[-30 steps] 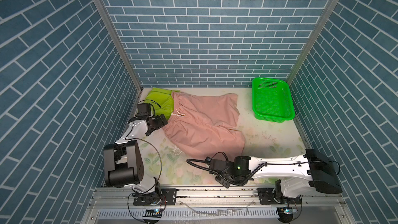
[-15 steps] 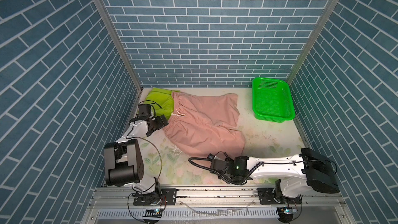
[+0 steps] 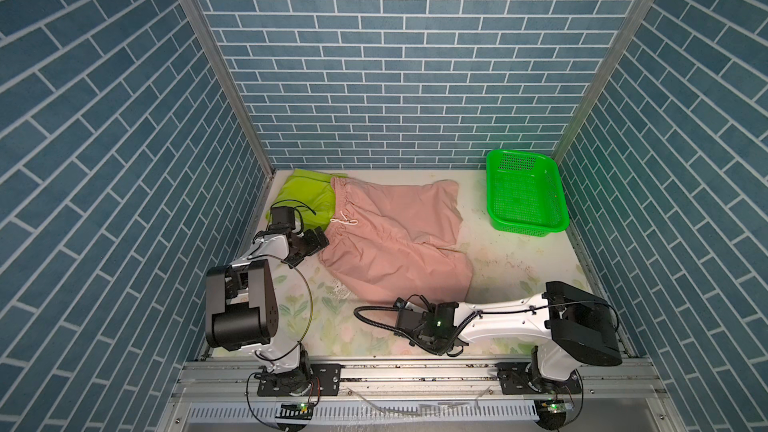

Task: Fold and stack the shorts
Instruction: 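Grasp the leg hem nearest the robot with the right gripper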

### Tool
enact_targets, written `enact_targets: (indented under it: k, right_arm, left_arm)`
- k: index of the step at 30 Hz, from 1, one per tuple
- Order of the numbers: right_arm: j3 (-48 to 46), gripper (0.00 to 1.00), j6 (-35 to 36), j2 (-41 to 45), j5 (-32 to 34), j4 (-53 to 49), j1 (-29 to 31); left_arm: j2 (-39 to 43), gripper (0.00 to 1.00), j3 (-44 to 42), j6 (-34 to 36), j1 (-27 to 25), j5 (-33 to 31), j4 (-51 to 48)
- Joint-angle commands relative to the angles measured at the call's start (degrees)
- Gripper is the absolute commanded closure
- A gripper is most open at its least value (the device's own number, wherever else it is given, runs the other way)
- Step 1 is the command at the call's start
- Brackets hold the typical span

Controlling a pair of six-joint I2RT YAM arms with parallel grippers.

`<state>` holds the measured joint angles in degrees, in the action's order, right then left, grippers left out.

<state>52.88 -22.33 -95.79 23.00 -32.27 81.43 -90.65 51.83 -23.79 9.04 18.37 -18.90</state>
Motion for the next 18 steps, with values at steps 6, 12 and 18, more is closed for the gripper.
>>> enact_targets:
  k: [6,12,18]
  right_arm:
    - [-3.66,0.84,-4.94,-1.68,-0.48,5.8,-0.82]
    - [-7.97,1.0,-6.39,6.04,-3.14,8.73,-1.91]
    - [-10.93,1.0,-6.98,12.31,-4.4,9.68,-3.37]
  left_arm:
    - [1.86,0.0,0.08,1.14,-1.04,-0.2,0.37]
    - [1.25,0.0,-2.16,1.08,-1.59,1.46,4.94]
    - [-0.78,0.05,-3.78,1.03,-4.28,0.62,5.8]
